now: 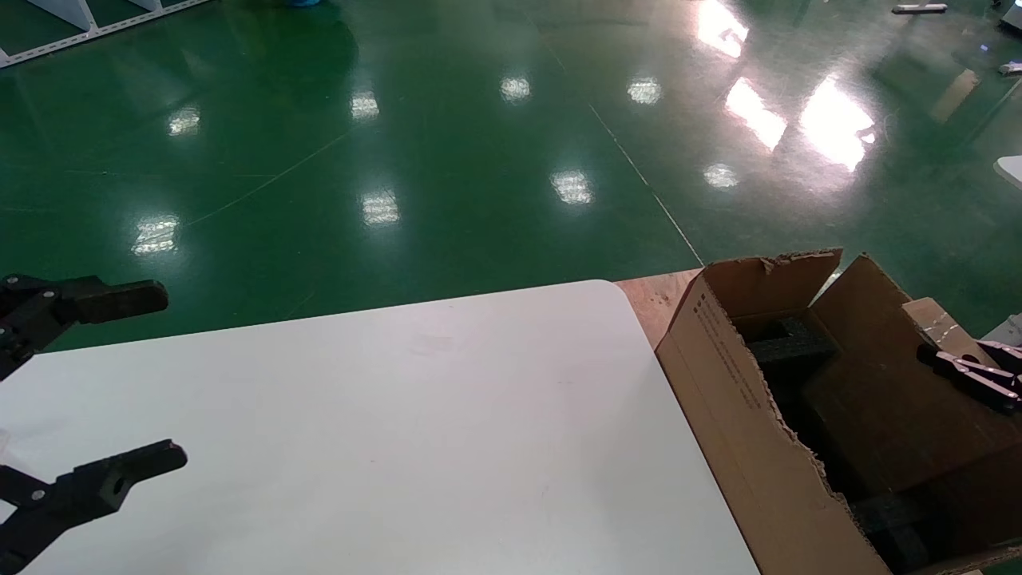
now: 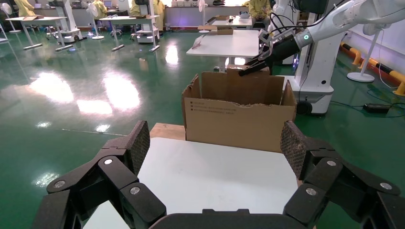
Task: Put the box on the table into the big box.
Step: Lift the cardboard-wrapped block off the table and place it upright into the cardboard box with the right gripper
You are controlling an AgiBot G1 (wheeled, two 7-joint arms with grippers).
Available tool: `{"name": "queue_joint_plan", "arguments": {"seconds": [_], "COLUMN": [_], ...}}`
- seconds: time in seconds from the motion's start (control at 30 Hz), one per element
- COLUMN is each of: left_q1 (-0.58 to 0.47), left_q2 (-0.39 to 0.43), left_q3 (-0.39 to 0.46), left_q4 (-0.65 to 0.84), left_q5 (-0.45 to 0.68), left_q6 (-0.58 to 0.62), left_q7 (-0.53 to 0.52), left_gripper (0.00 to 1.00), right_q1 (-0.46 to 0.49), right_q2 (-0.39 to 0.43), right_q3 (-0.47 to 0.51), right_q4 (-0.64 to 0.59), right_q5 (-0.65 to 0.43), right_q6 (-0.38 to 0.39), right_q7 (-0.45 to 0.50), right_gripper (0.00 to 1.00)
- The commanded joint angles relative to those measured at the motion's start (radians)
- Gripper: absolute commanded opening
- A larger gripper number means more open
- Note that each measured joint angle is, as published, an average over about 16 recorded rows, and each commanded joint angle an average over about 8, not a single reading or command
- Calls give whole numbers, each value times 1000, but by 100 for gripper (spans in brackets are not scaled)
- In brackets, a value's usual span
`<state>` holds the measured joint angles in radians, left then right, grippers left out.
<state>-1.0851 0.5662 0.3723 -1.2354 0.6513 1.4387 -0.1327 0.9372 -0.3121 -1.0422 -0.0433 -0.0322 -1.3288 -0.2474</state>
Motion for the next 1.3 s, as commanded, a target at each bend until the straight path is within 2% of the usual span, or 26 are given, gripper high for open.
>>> {"name": "queue_joint_plan", "arguments": {"seconds": [0.03,1.3], "left_q1": [0,0], "left_q2": [0,0], "left_q3": [0,0], "left_q4": [0,0], "left_q5": [0,0], "left_q6": [0,0], "left_q7": [0,0], "left_gripper": [100,100], "right_q1": [4,126], "right_q2": [-3,-61], "right_q3": [-2,-52], "right_q4": [-2,-63], "right_q5": [-2,-58], "right_q6": [5,73], "right_q7": [4,7], "right_gripper": [0,0]}}
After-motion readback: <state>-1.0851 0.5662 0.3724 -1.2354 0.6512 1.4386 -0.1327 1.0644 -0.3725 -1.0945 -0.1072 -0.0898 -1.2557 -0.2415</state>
